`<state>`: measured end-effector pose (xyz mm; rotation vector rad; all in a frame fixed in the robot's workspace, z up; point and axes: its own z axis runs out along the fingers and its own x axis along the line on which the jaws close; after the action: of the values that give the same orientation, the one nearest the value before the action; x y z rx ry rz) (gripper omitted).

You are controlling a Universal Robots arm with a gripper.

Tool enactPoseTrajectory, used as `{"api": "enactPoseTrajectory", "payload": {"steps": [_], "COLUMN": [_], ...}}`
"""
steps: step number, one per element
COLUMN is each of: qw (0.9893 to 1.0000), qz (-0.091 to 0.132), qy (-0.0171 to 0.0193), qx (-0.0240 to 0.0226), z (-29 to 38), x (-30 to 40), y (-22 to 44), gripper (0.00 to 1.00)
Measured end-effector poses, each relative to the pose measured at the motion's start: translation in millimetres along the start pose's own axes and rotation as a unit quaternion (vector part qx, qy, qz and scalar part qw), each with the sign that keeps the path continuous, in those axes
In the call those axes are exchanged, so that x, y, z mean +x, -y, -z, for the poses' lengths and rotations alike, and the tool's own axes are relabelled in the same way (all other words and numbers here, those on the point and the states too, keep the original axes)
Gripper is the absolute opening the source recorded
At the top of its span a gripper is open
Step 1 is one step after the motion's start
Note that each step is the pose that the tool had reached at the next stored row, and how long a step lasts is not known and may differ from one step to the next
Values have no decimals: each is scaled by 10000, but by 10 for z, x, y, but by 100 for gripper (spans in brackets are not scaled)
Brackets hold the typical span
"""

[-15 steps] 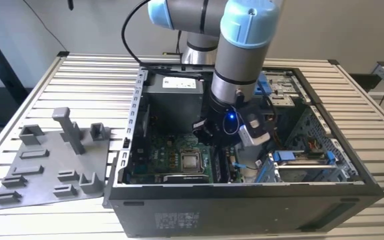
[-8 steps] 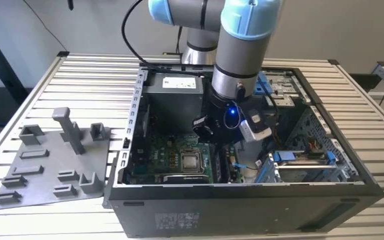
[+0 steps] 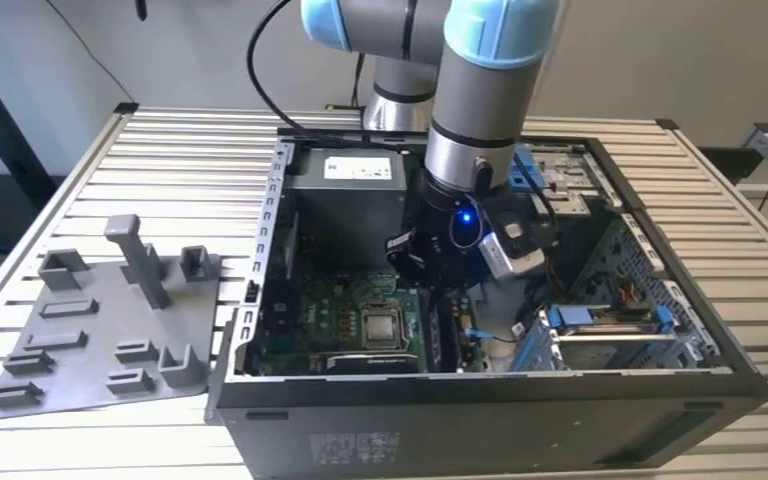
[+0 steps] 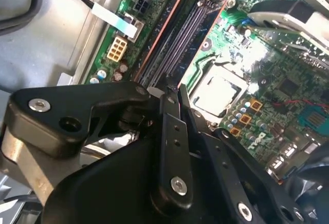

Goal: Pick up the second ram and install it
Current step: 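Insert the second ram into the second slot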

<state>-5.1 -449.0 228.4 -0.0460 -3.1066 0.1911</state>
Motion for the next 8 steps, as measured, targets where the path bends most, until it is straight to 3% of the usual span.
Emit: {"api": "enactPoseTrajectory", "payload": {"steps": [2,3,7,8], "qw": [10000,10000,9996,9995], "qz": [0,0,0,0], "qy": [-2,-10,-61,-66], "qx": [21,58,282,307], "z": [4,5,9,11], "x": [-6,-10,-24,-28], "y": [-14,-18,-46,-57], "gripper": [15,15,15,15]}}
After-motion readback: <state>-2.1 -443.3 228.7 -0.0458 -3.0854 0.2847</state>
